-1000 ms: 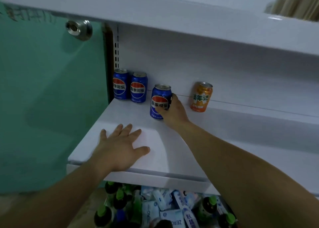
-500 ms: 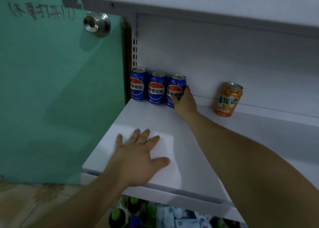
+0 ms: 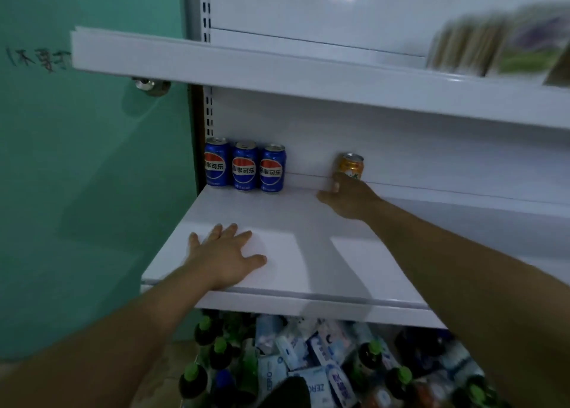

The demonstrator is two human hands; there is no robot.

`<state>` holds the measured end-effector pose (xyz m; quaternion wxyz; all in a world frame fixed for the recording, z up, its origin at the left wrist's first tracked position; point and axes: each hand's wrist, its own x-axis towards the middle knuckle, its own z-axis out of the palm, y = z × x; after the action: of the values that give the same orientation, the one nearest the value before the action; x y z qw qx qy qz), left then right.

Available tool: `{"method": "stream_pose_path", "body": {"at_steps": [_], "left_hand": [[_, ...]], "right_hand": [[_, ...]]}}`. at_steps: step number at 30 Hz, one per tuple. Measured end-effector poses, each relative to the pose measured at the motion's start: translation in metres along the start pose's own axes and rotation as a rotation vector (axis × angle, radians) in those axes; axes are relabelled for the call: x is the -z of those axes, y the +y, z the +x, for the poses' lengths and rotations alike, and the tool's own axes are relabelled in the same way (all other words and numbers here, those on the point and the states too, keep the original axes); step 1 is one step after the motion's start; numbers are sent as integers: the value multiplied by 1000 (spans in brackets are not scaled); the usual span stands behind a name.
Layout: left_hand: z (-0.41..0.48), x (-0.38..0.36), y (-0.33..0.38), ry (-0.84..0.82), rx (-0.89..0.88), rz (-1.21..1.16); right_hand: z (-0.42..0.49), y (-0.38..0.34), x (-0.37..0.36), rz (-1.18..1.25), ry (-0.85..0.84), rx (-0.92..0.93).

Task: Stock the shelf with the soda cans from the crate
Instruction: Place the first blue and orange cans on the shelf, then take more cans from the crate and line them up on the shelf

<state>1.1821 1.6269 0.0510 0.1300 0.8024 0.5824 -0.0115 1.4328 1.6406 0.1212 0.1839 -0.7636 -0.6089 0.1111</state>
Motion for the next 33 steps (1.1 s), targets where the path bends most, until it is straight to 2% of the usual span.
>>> {"method": "stream_pose_path", "body": {"at_steps": [3,9,14,19,23,27,33], "left_hand": [[-9,6,47,-50,-100,-41],[-69,-16,214,-83,-602,-68],[-134,-72,314,-243,-876,-82],[-190,-141,384,-418,-1036,36],[-218,-192,423,-510,-1159,171],[-223,-245,460,-546,-1258,308],[-212,-319,502,-643,-1280,398]], "right_hand": [[-56,44,39,-101,34,-62],[-195,145,97,-155,81,-361],[-333,220,116,-173,139,-660],[-459,269,110,-151,173,-968],[-526,302,90,-139,161,-1165],[-567,332,60,-49,154,-1287],[-600,390,9,126,89,-1421]]}}
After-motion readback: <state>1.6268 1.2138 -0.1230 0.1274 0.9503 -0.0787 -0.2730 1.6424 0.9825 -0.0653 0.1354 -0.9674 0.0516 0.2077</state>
